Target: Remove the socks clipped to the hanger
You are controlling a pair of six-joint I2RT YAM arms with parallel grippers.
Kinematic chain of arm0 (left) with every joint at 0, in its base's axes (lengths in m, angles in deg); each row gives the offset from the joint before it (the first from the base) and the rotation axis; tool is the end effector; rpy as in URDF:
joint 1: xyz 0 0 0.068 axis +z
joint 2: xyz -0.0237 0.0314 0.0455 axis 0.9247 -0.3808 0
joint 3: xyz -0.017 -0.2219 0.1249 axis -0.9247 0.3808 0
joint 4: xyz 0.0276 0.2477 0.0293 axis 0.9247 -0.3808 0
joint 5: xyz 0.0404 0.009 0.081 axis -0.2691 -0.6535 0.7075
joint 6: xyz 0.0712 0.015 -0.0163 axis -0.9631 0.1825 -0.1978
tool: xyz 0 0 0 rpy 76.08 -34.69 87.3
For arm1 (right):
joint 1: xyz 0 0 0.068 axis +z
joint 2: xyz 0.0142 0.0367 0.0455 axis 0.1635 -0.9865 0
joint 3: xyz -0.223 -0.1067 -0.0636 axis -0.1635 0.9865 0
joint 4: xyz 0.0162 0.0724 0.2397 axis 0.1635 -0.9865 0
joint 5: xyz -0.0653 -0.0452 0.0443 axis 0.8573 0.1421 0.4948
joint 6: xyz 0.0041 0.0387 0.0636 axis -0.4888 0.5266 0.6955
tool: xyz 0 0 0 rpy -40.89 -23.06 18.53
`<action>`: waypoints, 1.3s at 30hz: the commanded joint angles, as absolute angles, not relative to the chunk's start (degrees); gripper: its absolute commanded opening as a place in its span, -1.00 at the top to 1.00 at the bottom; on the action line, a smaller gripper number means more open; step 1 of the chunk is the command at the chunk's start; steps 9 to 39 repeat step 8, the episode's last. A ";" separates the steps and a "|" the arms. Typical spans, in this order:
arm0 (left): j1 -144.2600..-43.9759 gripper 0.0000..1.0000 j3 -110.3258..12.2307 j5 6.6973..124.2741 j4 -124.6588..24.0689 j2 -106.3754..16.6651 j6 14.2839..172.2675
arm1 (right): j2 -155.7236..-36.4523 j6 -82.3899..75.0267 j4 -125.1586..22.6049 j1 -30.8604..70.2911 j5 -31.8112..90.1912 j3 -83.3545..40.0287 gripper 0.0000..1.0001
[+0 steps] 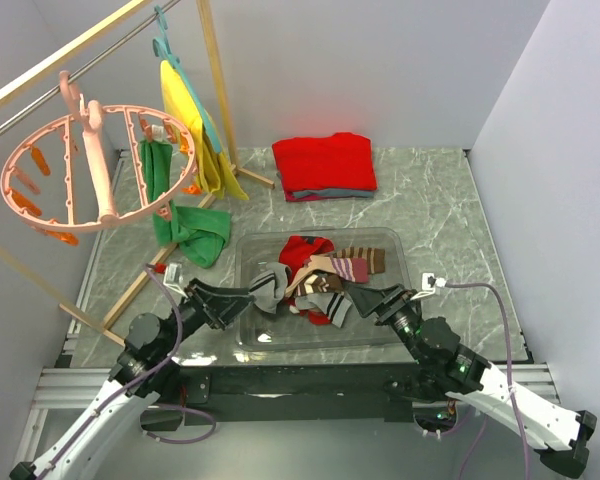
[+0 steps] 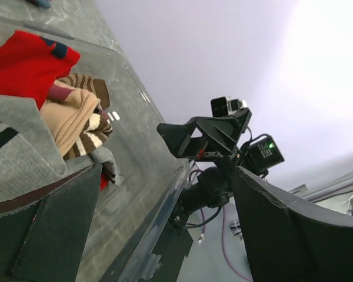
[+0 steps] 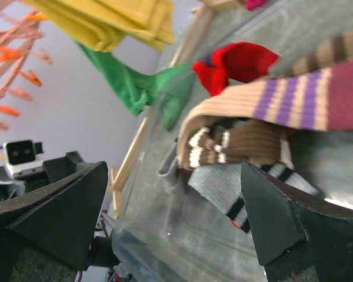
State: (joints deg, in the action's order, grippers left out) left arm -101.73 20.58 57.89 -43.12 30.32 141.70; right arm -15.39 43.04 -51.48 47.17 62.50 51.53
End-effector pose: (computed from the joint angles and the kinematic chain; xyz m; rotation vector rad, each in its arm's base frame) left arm 0.1037 -0.0910 0.2109 -0.0889 1.5615 -1.5299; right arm 0.0976 0.0986 0.1864 0.3362 1.6396 1.1532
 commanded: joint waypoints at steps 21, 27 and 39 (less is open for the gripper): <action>-101.90 -0.93 31.38 59.60 -36.49 35.56 147.88 | -18.17 48.22 -44.71 47.01 64.08 63.11 -0.99; -101.90 -0.93 31.38 59.60 -36.49 35.56 147.88 | -18.17 48.22 -44.71 47.01 64.08 63.11 -0.99; -101.90 -0.93 31.38 59.60 -36.49 35.56 147.88 | -18.17 48.22 -44.71 47.01 64.08 63.11 -0.99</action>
